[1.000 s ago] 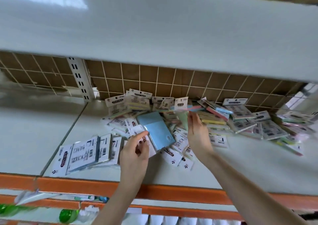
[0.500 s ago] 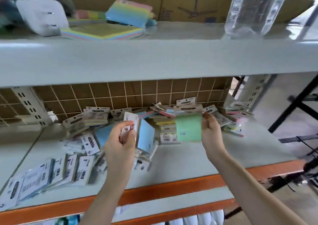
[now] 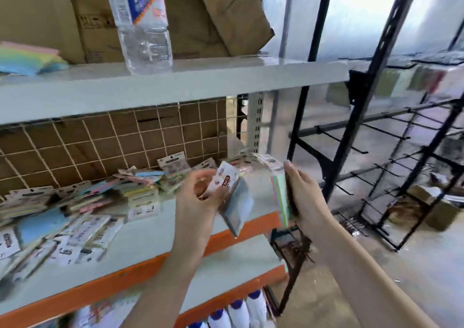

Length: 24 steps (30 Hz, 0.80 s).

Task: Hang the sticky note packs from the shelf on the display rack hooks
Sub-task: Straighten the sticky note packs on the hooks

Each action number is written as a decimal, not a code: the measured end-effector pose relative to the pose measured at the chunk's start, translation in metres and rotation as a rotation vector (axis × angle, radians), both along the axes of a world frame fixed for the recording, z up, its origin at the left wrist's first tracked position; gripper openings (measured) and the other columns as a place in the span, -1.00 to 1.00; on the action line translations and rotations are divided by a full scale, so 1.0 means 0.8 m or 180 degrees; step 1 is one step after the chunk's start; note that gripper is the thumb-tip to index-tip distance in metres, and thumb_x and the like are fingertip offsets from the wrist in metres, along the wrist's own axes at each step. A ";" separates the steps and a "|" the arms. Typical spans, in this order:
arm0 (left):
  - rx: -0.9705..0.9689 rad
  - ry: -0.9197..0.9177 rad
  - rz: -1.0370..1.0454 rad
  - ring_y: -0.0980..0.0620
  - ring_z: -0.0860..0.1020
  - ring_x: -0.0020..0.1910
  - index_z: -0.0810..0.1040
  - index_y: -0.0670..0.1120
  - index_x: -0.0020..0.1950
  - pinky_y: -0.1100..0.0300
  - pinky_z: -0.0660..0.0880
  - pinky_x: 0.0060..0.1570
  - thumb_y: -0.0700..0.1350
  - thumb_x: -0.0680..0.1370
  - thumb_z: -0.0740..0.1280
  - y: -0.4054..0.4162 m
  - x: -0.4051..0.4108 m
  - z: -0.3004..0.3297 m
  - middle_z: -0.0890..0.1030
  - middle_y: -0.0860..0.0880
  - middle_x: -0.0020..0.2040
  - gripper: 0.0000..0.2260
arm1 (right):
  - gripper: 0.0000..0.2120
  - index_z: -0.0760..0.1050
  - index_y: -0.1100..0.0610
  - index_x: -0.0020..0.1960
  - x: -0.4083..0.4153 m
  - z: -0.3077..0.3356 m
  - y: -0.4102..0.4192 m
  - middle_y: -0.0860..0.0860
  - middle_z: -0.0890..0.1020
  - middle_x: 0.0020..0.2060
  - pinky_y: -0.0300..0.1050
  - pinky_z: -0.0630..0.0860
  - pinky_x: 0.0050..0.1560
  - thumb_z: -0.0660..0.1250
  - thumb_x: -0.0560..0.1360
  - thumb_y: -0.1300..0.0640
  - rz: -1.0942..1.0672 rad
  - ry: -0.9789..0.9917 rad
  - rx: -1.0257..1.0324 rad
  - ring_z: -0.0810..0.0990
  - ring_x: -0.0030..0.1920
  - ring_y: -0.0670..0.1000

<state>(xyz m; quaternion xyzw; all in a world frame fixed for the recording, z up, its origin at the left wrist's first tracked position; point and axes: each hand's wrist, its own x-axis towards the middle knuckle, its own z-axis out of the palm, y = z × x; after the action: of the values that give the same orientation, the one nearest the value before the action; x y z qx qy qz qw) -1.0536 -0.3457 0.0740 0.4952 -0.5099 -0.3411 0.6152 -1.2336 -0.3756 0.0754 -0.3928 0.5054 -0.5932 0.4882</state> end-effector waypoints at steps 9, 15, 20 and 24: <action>0.0403 0.0168 -0.1082 0.12 0.57 -0.37 0.64 -0.16 -0.04 0.31 0.50 -0.36 -0.33 0.48 0.39 0.009 -0.198 0.024 0.65 -0.03 -0.26 -0.88 | -0.79 0.41 0.15 -0.18 -0.171 0.010 0.070 0.02 0.39 -0.31 -0.18 0.26 -0.31 0.18 0.63 0.15 -0.0337 0.0993 -0.0658 0.35 -0.27 -0.02; 0.0510 0.0010 -0.1583 0.11 0.64 -0.26 0.64 -0.03 -0.17 0.24 0.58 -0.27 -0.19 0.48 0.43 -0.005 -0.284 0.040 0.70 0.01 -0.26 -0.94 | -0.78 0.47 0.11 -0.21 -0.245 0.010 0.078 -0.17 0.48 -0.45 -0.37 0.31 -0.38 0.24 0.60 0.09 -0.0777 0.0818 -0.0728 0.40 -0.41 -0.21; 0.0459 -0.0147 -0.1855 -0.04 0.67 -0.17 0.64 -0.06 -0.14 0.07 0.62 -0.12 -0.14 0.48 0.44 -0.036 -0.352 0.056 0.70 -0.05 -0.21 -0.98 | -0.79 0.54 0.16 -0.10 -0.309 0.019 0.065 -0.07 0.60 -0.33 -0.29 0.44 -0.31 0.36 0.50 -0.01 -0.0903 0.0924 -0.0862 0.55 -0.33 -0.14; 0.0340 -0.0207 -0.2072 0.01 0.68 -0.25 0.63 -0.11 -0.07 0.17 0.60 -0.26 -0.16 0.49 0.42 -0.069 -0.405 0.069 0.70 -0.08 -0.21 -0.95 | -0.87 0.54 0.03 0.04 -0.360 0.034 0.033 0.00 0.65 -0.13 -0.31 0.52 -0.26 0.39 0.50 0.13 -0.1026 0.0956 -0.0851 0.65 -0.24 -0.15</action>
<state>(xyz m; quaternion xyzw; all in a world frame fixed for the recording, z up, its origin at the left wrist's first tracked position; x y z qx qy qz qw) -1.3777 -0.4010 0.1288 0.3484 -0.6421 -0.5301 0.4305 -1.5219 -0.3492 0.1029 -0.4519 0.5454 -0.6600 0.2505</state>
